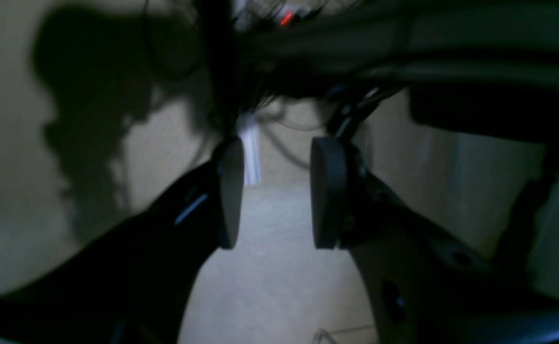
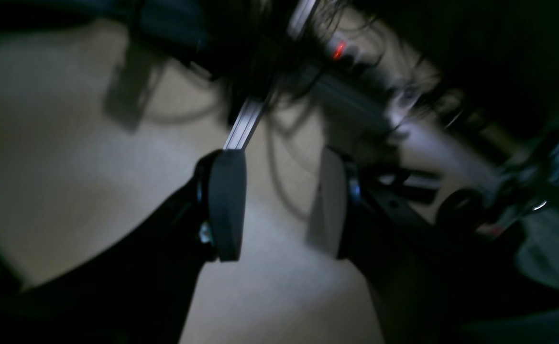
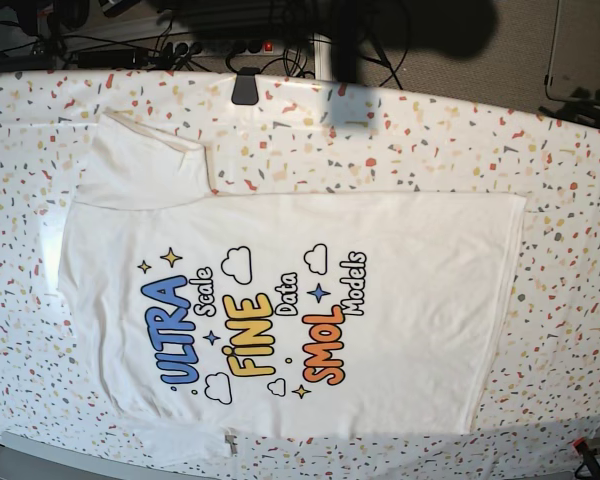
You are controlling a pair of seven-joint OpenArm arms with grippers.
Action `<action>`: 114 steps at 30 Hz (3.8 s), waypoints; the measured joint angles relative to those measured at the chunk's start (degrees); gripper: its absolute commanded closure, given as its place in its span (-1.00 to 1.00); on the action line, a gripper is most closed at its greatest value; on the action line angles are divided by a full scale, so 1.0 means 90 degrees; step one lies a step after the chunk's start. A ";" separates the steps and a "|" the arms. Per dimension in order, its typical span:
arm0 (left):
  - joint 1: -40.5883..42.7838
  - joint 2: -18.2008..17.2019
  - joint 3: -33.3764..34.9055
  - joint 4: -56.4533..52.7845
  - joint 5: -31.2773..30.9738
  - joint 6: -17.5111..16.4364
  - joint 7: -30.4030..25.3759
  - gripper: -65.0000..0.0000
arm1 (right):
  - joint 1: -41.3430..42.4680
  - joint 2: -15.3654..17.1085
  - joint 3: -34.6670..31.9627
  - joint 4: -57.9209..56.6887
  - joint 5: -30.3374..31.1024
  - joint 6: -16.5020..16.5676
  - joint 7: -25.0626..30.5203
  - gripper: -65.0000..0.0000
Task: Fold the T-shirt properly
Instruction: 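Move both grippers down toward the shoulder edge of the white T-shirt, then grasp the shirt's shoulder edge with the left gripper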
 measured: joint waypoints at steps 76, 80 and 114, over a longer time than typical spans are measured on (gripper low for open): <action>-0.4823 -0.2186 0.1294 0.2361 0.2079 -0.0119 0.1124 0.32 | 0.2618 0.2169 0.0772 0.1277 -0.1338 0.0092 -0.0731 0.18; -0.5175 -0.2186 0.2426 0.1911 0.3293 -0.0160 0.0899 0.32 | 0.2620 0.2169 0.0255 0.1277 -0.1365 0.0078 -0.0896 0.18; -0.7266 -0.3211 0.5144 -0.1537 0.6322 0.0726 0.0024 0.32 | 0.2642 0.2147 -0.0323 0.1277 -0.1367 0.0078 -0.1673 0.18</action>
